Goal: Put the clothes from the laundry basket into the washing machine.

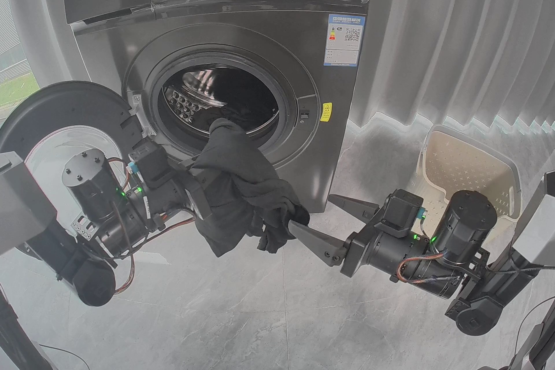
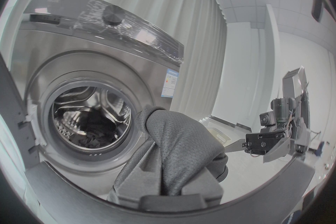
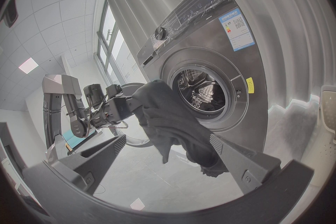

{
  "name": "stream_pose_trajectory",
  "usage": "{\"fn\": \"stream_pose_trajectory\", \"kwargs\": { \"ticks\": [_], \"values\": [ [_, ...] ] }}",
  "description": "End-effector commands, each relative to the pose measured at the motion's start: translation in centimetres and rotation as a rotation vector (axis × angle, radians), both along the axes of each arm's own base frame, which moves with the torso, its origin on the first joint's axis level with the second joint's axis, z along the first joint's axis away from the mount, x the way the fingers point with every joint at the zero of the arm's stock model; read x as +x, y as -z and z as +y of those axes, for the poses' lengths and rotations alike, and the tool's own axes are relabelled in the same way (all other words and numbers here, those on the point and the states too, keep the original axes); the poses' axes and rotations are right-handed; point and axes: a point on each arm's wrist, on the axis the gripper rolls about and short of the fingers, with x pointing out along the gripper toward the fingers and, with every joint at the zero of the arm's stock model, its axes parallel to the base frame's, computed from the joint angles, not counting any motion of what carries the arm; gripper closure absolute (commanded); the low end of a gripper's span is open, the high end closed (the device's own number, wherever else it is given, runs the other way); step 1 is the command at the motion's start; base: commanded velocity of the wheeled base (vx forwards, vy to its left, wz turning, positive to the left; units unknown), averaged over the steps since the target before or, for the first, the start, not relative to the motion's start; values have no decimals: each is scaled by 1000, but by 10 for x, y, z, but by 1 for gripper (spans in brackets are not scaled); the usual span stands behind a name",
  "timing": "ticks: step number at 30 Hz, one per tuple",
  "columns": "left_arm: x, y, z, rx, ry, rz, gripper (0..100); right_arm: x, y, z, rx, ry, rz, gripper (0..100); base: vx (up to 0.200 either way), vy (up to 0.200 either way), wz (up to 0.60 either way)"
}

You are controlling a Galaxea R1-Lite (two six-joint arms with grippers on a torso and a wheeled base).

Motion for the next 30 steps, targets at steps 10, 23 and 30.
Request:
{"fn": "stream_pose_trajectory", "kwargs": {
  "ticks": [10,23,30],
  "values": [
    [-35,0,21,-87,-376,105,100,1,-15,-9,32,24,-42,0,0,0,0],
    [-40,15,16,-44,-358,157,100,1,-22,-13,51,34,-59,0,31,0,0],
    [-38,23,10,9,-357,157,100,1,-21,-12,47,31,-54,0,29,86,0]
  ]
}}
